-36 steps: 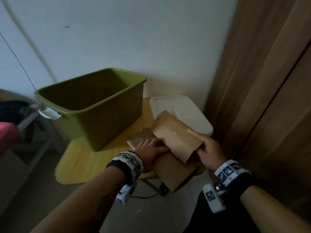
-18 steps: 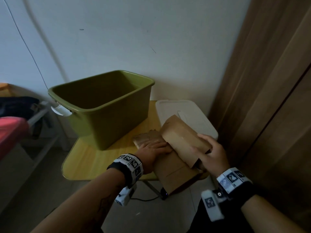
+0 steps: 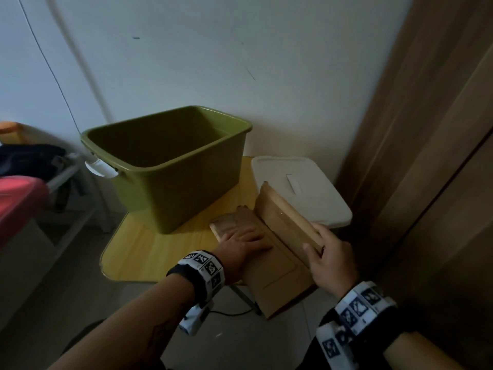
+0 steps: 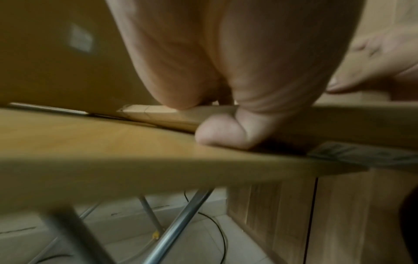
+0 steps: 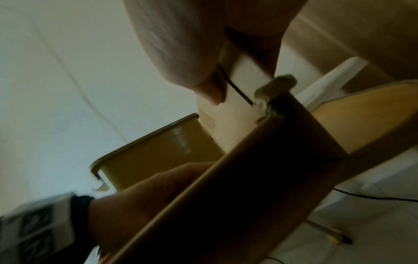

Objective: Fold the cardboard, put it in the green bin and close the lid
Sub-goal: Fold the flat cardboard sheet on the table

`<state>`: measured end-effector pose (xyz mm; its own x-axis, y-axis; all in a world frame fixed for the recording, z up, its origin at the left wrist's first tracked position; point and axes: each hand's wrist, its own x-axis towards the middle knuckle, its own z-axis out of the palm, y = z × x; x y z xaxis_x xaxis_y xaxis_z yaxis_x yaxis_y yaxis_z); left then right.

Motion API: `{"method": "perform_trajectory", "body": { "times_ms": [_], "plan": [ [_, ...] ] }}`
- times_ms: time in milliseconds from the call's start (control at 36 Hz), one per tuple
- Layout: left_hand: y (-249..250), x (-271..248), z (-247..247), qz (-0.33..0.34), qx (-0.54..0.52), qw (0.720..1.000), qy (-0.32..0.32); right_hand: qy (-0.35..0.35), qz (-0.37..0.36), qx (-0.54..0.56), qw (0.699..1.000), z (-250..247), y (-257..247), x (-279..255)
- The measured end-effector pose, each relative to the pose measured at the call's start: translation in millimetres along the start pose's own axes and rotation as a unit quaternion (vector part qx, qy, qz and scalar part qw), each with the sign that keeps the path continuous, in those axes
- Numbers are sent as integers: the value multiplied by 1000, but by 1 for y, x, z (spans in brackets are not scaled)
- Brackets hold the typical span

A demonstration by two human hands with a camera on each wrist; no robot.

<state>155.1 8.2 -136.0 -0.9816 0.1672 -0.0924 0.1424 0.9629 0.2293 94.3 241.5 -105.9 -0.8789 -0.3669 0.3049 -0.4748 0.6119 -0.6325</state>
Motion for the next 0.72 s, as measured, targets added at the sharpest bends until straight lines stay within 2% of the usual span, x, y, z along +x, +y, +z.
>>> {"method": "perform_trajectory", "body": {
  "times_ms": [167, 278, 361, 472, 528, 555, 611, 667, 722],
  "plan": [
    [-2, 0, 5, 9, 10, 1000, -2, -43, -124, -83, 988, 17, -21, -25],
    [-1, 1, 3, -7, 53, 998, -13, -96, -229, -171, 953, 40, -33, -46],
    [-3, 1, 6, -12, 48, 999, 0, -93, -210, -201, 952, 48, -38, -51],
    [-7, 0, 13, 15, 7, 997, 75, -50, -224, -170, 958, 36, -43, -45],
    [-9, -3, 17, 0, 5, 994, 106, -70, -188, -148, 968, 32, -42, -39],
    [-7, -6, 13, -34, 21, 992, 120, -88, -158, -142, 973, 30, -42, -34],
    [0, -17, 3, -163, 36, 978, 125, -117, -104, -148, 977, 28, -42, -22],
    [5, -27, -9, -307, -5, 947, 99, -143, -69, -148, 976, 28, -43, -9],
    [7, -33, -19, -379, -83, 919, 66, -169, -45, -130, 976, 31, -44, 3]
  ]
}}
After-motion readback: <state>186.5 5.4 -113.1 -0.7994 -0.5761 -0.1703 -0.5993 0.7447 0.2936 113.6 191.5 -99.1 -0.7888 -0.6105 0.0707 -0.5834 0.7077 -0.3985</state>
